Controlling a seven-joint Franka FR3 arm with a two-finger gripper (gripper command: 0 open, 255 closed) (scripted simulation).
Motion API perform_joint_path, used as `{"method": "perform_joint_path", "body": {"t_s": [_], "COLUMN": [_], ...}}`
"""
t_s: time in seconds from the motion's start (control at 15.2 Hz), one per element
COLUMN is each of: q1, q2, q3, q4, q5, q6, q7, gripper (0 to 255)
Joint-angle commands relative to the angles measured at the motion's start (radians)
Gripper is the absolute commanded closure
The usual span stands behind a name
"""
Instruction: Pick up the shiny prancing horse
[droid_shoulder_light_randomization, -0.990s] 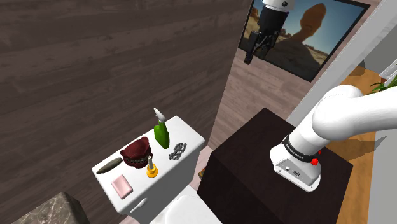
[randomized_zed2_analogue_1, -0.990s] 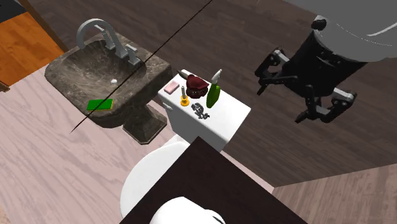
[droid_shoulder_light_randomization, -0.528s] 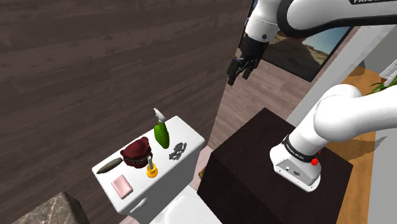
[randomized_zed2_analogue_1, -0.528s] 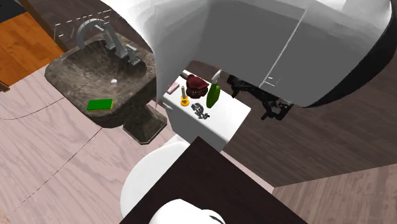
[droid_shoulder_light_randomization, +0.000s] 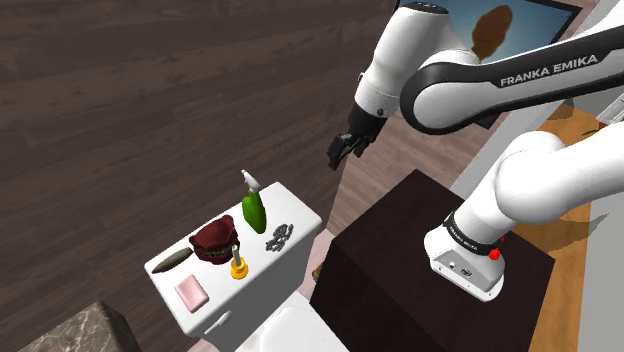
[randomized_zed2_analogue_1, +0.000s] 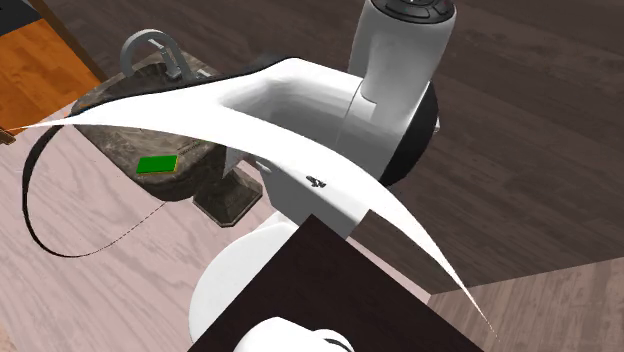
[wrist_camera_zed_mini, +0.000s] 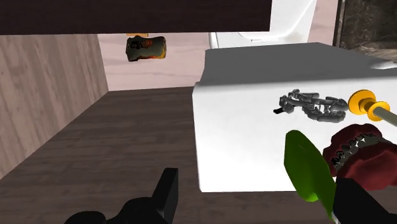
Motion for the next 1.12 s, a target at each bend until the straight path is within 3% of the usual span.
{"method": "perform_joint_path", "body": {"t_s": [0.0, 0.33, 0.53, 0.59, 0.66, 0.73, 0.79, 0.86, 0.92, 1.06], "q1": [0.008, -0.038, -0.160, -0.238, -0.351, -0.508, -0.566, -0.521, -0.281, -0.200], "q2": [0.069, 0.284, 0.432, 0.484, 0.542, 0.621, 0.739, 0.833, 0.851, 0.961], "q3": [0.056, 0.213, 0.360, 0.432, 0.526, 0.640, 0.653, 0.598, 0.367, 0.302], "q4": [-0.010, -0.001, 0.026, 0.039, 0.057, 0.090, 0.150, 0.204, 0.236, 0.319], "q5": [0.016, -0.024, -0.173, -0.278, -0.444, -0.733, -1.113, -1.337, -1.384, -1.583], "q6": [0.107, 0.369, 0.519, 0.563, 0.600, 0.615, 0.576, 0.529, 0.548, 0.501], "q7": [0.038, 0.158, 0.313, 0.403, 0.540, 0.767, 1.064, 1.244, 1.301, 1.475], "gripper": [0, 0, 0, 0, 0, 0, 0, 0, 0, 0]}}
